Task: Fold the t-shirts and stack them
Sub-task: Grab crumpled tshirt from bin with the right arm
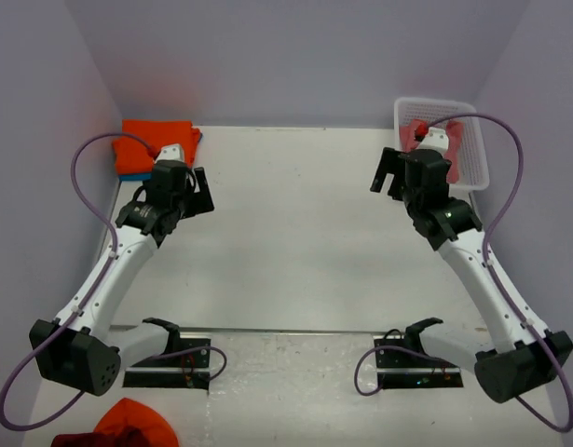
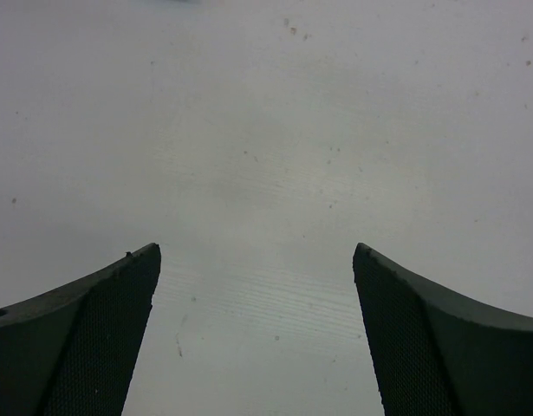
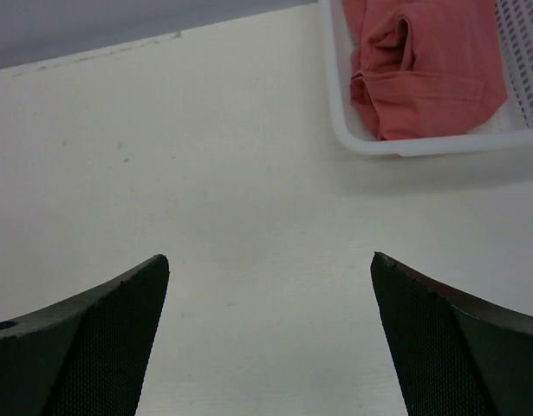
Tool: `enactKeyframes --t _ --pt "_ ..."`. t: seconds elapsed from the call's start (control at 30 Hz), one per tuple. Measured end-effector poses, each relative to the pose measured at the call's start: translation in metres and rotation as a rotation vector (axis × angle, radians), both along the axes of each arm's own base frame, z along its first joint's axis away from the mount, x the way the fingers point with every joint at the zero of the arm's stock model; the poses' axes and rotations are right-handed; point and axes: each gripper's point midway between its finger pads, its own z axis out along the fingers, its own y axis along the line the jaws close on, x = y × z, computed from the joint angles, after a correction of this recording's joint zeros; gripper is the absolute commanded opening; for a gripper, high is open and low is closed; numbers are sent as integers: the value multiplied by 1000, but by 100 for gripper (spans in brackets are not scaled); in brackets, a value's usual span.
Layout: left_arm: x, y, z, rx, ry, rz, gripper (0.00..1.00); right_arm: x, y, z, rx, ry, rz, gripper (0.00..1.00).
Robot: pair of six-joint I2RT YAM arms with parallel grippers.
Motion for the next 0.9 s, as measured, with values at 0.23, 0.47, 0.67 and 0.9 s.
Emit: enactKeyframes --t 0.23,0.47,0.67,0.9 --pt "-3 -16 11 -70 -29 -69 91 72 -48 -59 -62 198 -180 99" --pt "-2 -33 14 -130 -39 -139 91 145 -87 -107 -187 300 -279 79" --pt "-2 -42 17 -164 -48 -178 90 193 -106 -127 -233 298 -304 79" --pt "-5 -52 22 -204 -73 -227 89 233 -132 -128 -275 263 -332 80"
